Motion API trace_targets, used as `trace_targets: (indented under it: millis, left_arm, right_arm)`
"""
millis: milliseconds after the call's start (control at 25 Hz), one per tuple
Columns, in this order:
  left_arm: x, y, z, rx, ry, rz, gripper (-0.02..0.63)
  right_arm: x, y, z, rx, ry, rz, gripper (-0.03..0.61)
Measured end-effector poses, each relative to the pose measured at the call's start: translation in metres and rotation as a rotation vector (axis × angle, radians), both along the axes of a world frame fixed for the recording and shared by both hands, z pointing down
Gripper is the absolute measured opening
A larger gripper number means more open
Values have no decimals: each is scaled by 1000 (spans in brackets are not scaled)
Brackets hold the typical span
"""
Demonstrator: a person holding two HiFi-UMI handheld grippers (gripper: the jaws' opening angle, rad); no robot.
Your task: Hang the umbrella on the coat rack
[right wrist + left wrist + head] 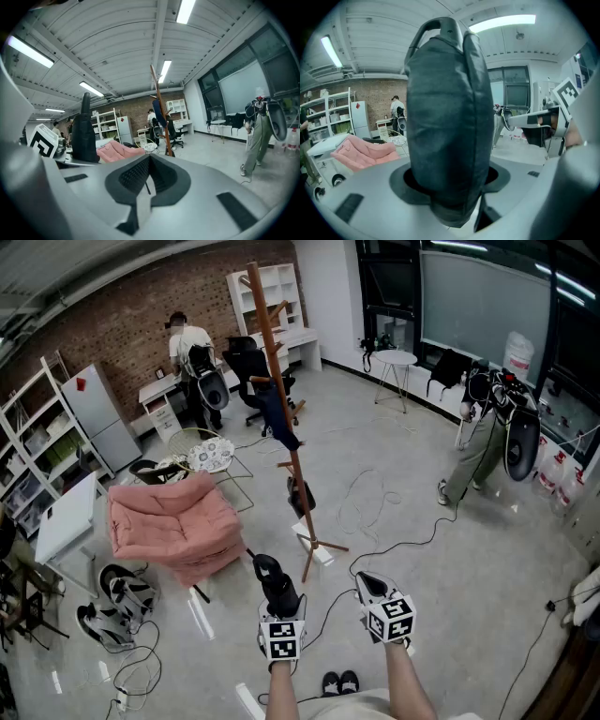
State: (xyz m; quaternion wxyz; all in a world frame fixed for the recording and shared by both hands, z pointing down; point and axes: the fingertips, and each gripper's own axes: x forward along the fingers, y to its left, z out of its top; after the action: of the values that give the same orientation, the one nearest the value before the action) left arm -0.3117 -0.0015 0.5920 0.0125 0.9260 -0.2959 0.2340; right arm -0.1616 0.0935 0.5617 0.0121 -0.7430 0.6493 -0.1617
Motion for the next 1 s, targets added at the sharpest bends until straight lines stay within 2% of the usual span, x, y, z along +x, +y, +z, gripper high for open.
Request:
trace_targets:
  millis: [280,480,800,1000]
  left_arm:
    - [12,14,-3,-10,7,-1,267]
    - [12,26,-3,-20,14,-20,267]
    - [16,15,-3,-23,28,-46,266]
    - [31,2,2,-23,32,-42,267]
  right_arm:
    - [13,11,9,-25,9,1,3]
    - [22,24,10,-6,-17,1,3]
    - [34,22,14,11,-39,2,3]
    - [50,11,15,45,-48,2,3]
